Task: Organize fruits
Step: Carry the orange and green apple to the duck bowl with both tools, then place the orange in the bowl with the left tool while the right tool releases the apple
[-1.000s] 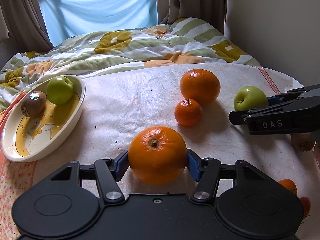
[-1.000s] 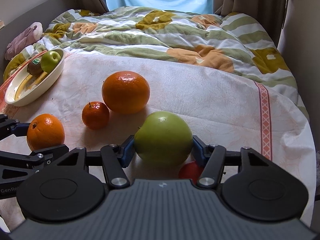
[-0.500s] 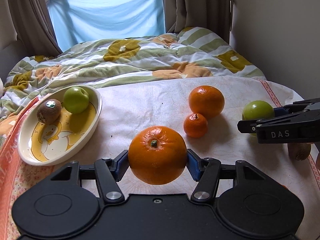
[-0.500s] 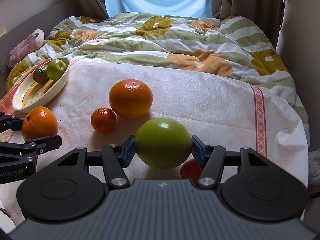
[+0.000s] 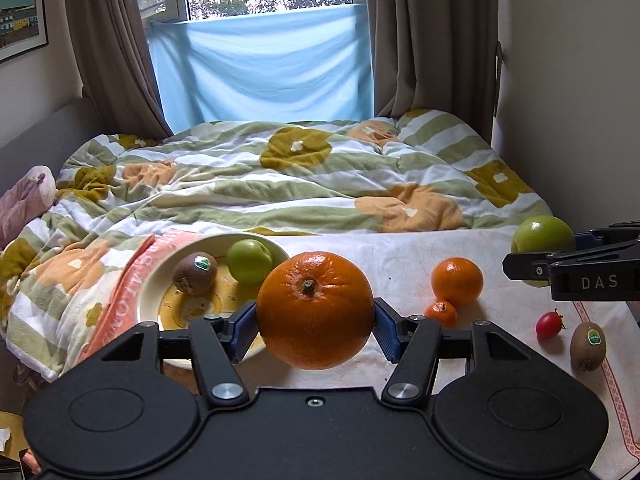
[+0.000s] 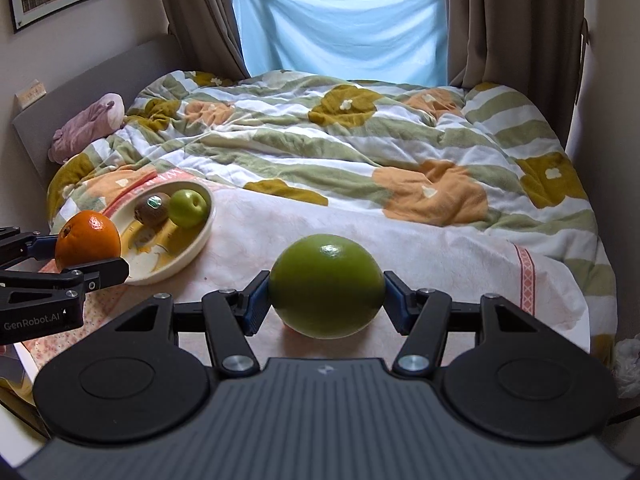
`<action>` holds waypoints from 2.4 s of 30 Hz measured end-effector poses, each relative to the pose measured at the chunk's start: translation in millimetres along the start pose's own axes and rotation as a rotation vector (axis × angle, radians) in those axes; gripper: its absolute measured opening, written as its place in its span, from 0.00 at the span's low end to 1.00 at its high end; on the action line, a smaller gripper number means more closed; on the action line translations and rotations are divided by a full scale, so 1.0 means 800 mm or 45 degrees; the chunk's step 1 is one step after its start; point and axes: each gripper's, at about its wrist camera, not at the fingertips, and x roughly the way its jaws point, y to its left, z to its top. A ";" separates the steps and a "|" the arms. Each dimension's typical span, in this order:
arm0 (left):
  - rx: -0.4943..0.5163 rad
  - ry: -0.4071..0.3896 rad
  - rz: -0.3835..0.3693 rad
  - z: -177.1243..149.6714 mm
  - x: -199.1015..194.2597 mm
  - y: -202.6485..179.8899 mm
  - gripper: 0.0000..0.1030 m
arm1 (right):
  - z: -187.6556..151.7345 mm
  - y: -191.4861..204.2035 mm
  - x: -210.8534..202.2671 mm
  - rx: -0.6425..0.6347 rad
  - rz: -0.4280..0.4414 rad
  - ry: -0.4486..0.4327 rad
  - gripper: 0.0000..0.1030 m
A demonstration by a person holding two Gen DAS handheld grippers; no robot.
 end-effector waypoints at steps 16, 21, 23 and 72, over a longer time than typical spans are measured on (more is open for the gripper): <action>-0.004 -0.017 -0.006 0.039 0.007 0.154 0.62 | 0.068 0.157 0.027 0.014 0.055 -0.012 0.71; 0.034 0.015 -0.048 0.038 0.037 0.191 0.62 | 0.081 0.198 0.057 0.059 0.042 0.008 0.71; 0.055 0.030 -0.056 0.035 0.053 0.201 0.62 | 0.085 0.213 0.069 0.061 0.032 0.018 0.71; 0.226 0.148 -0.140 -0.008 0.121 0.230 0.97 | 0.085 0.261 0.190 0.093 -0.033 0.243 0.71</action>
